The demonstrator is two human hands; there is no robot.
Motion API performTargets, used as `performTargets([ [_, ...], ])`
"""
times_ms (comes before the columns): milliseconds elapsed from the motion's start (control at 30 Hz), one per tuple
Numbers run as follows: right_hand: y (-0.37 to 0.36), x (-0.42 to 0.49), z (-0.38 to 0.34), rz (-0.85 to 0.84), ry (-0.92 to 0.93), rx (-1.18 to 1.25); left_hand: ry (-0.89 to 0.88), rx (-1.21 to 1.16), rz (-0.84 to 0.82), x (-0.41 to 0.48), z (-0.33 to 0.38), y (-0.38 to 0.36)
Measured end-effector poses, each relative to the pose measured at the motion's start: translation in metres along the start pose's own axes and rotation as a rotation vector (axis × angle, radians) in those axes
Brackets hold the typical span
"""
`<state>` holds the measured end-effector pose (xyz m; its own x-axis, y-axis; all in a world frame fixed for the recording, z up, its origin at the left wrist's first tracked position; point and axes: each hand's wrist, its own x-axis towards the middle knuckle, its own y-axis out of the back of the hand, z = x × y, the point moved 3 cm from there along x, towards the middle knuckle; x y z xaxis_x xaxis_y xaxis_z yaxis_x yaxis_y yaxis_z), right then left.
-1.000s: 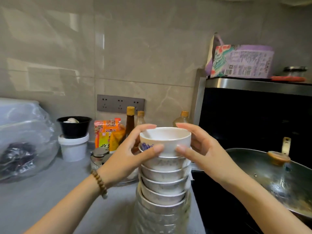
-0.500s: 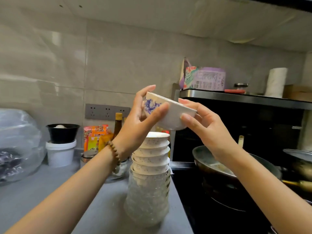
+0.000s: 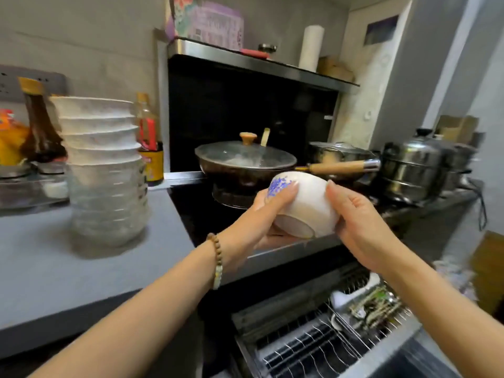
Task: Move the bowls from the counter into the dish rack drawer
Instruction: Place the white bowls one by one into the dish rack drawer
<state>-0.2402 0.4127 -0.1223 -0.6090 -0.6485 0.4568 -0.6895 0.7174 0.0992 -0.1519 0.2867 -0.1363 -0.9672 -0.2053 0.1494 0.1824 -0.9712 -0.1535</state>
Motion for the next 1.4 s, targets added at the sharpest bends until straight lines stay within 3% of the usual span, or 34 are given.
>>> performTargets([
  [233,0.065,-0.049,0.107,0.068,-0.339,0.039,0.335,0.021,-0.072,0.04,-0.12,-0.037],
  [533,0.124,-0.074,0.236,-0.028,-0.696,-0.022,0.665,0.02,-0.057,0.093,-0.264,-0.043],
  [733,0.147,-0.047,0.311,0.091,-0.877,0.017,0.641,-0.012,0.022,0.133,-0.337,-0.018],
  [967,0.153,-0.029,0.393,0.177,-1.084,0.064,0.555,0.292,0.019,0.165,-0.407,-0.005],
  [1400,0.156,-0.028,0.459,0.183,-1.185,0.113,0.389,0.311,0.226,0.185,-0.486,-0.006],
])
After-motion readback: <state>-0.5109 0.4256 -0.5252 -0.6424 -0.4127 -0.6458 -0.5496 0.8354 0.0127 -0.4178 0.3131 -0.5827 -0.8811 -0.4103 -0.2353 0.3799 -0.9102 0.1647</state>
